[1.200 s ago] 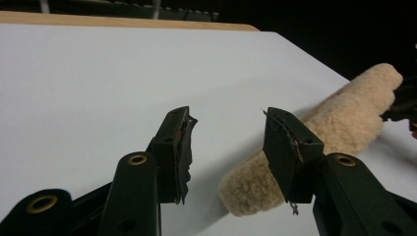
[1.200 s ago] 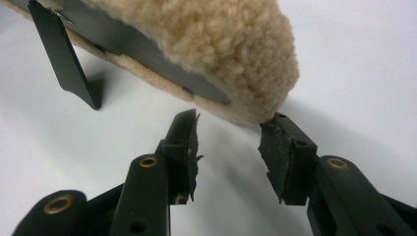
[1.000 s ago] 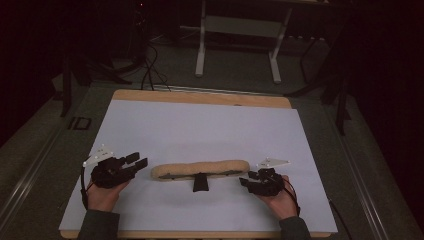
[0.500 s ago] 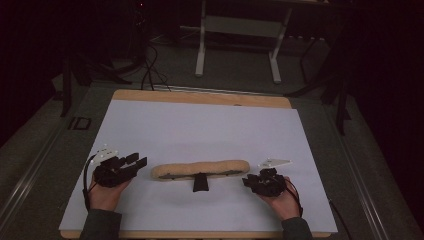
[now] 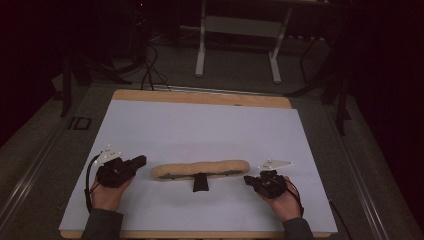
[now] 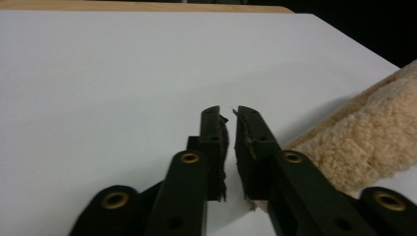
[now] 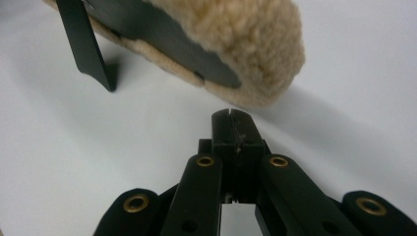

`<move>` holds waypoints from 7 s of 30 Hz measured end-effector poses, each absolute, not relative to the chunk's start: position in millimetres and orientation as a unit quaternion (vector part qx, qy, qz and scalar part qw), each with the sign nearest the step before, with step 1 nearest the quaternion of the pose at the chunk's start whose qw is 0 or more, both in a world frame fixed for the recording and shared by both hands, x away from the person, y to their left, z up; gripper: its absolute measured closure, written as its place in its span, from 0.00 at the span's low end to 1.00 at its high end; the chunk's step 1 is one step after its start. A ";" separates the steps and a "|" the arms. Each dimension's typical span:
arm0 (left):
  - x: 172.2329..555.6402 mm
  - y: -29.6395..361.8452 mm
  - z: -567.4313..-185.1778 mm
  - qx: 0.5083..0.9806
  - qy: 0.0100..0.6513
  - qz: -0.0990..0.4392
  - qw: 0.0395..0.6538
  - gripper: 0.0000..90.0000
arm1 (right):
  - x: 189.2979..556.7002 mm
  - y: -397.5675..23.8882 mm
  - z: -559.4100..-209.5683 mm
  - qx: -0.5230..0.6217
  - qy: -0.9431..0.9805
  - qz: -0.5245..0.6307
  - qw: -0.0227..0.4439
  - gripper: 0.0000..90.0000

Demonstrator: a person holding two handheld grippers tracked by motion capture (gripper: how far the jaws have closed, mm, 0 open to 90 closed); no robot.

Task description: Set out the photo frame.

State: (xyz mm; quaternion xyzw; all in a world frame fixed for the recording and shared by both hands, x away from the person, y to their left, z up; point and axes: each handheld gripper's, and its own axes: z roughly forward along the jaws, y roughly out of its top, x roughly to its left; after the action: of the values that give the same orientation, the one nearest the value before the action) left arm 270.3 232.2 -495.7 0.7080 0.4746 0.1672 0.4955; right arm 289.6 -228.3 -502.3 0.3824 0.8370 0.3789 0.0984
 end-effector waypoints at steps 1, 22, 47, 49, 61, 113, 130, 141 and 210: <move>270.3 230.9 -496.0 0.710 0.473 0.169 0.493 0.97 | 289.2 -228.0 -501.7 0.382 0.836 0.381 0.100 1.00; 272.4 212.9 -503.7 0.758 0.433 0.152 0.464 1.00 | 292.5 -206.2 -507.6 0.399 0.824 0.378 0.138 1.00; 258.1 205.4 -504.8 0.765 0.422 0.143 0.465 1.00 | 308.9 -198.2 -508.4 0.420 0.816 0.369 0.145 1.00; 257.4 203.9 -504.8 0.766 0.420 0.143 0.465 1.00 | 309.6 -197.2 -507.7 0.420 0.816 0.369 0.146 1.00; 253.4 193.3 -504.1 0.777 0.399 0.127 0.470 1.00 | 312.6 -185.2 -500.0 0.415 0.816 0.373 0.149 1.00; 243.0 138.5 -505.8 0.815 0.276 0.047 0.507 1.00 | 315.5 -130.0 -479.7 0.378 0.831 0.386 0.136 1.00; 241.9 124.0 -509.6 0.814 0.271 0.045 0.511 1.00 | 320.2 -116.1 -473.8 0.364 0.842 0.376 0.127 1.00; 240.4 115.6 -511.5 0.816 0.264 0.040 0.513 1.00 | 324.1 -106.6 -470.2 0.360 0.850 0.366 0.116 1.00; 236.8 91.6 -514.4 0.818 0.273 0.095 0.497 0.93 | 315.3 -123.3 -439.5 0.377 0.832 0.399 0.077 0.67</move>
State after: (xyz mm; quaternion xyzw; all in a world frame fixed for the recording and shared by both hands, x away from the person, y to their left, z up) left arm 236.8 91.6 -514.4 0.8182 0.2733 0.0948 0.4968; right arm 315.3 -123.3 -439.5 0.3769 0.8323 0.3992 0.0766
